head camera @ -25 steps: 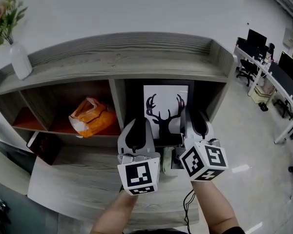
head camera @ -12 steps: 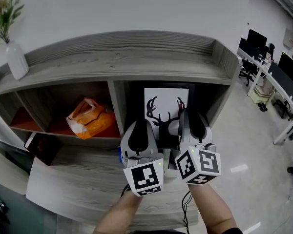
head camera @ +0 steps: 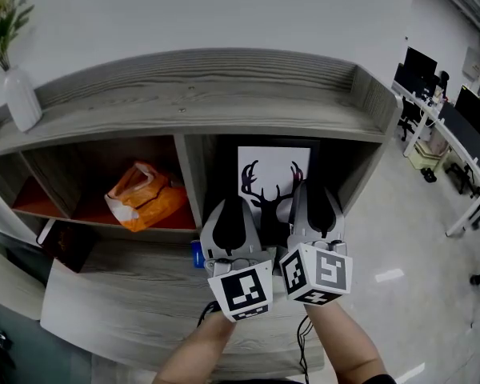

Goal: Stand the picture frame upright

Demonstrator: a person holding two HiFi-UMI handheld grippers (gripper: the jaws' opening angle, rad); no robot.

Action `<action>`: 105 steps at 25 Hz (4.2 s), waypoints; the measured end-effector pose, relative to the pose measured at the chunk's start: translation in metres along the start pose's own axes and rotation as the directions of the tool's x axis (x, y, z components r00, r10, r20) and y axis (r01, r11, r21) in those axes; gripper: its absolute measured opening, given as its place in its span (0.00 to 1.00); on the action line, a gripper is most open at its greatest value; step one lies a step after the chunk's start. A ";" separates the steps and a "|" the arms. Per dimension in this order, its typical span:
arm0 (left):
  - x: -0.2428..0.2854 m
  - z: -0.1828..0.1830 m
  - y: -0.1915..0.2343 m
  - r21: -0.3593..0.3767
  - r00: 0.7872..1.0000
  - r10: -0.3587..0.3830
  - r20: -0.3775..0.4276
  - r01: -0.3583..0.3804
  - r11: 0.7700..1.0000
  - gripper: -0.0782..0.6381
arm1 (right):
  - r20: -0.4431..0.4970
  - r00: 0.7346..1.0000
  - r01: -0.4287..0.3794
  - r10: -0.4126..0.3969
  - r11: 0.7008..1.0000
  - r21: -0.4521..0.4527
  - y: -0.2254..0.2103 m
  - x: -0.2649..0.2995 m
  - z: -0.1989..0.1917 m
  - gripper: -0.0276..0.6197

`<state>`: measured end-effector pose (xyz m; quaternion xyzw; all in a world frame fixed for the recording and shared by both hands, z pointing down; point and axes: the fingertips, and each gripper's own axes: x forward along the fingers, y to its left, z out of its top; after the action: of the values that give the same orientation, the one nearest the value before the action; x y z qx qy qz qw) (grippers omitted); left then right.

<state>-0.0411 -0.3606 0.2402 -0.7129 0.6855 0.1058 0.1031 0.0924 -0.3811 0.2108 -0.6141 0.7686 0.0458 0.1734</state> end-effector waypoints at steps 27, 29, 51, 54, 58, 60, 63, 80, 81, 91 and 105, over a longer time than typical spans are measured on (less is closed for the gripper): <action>0.012 -0.019 -0.005 0.039 0.982 -0.028 -0.186 0.036 0.999 0.19 | -0.058 0.994 0.090 -0.097 0.989 -0.118 -0.006 0.012 -0.017 0.18; 0.012 -0.019 -0.005 0.040 0.982 -0.028 -0.187 0.036 0.999 0.19 | -0.054 0.994 0.089 -0.096 0.989 -0.118 -0.006 0.012 -0.017 0.18; -0.034 -0.010 -0.011 0.091 0.974 -0.171 -0.149 0.186 0.978 0.24 | -0.058 0.994 0.086 -0.097 0.983 -0.163 -0.006 0.010 -0.019 0.18; -0.052 -0.027 -0.030 0.049 0.908 -0.315 -0.278 0.340 0.939 0.23 | -0.058 0.993 0.088 -0.098 0.983 -0.164 -0.007 0.010 -0.018 0.18; -0.063 -0.047 -0.047 -0.069 0.818 -0.439 -0.372 0.447 0.892 0.19 | -0.056 0.993 0.091 -0.101 0.982 -0.163 -0.007 0.010 -0.019 0.18; -0.066 -0.052 -0.050 -0.077 0.796 -0.459 -0.394 0.469 0.880 0.15 | -0.057 0.993 0.090 -0.100 0.983 -0.162 -0.006 0.010 -0.020 0.18; -0.067 -0.057 -0.055 -0.147 0.767 -0.498 -0.404 0.483 0.863 0.13 | -0.057 0.993 0.088 -0.099 0.983 -0.163 -0.006 0.010 -0.019 0.18; -0.050 -0.071 -0.071 -0.136 0.704 -0.520 -0.483 0.527 0.839 0.10 | -0.078 0.994 0.063 -0.078 0.981 -0.185 -0.003 0.010 -0.019 0.18; -0.049 -0.070 -0.071 -0.138 0.703 -0.520 -0.484 0.526 0.839 0.10 | -0.083 0.994 0.057 -0.073 0.981 -0.184 -0.003 0.011 -0.019 0.18; -0.042 -0.073 -0.066 -0.127 0.714 -0.499 -0.492 0.508 0.852 0.10 | -0.102 0.994 0.007 -0.025 0.985 -0.172 0.003 0.005 -0.016 0.21; -0.041 -0.073 -0.064 -0.135 0.720 -0.502 -0.480 0.505 0.853 0.11 | -0.128 0.992 -0.039 0.010 0.973 -0.228 0.009 -0.042 -0.020 0.21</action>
<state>0.0224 -0.3400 0.3227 -0.8742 0.4690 -0.1155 -0.0505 0.0877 -0.3458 0.2416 -0.6220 0.7751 0.0978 0.0518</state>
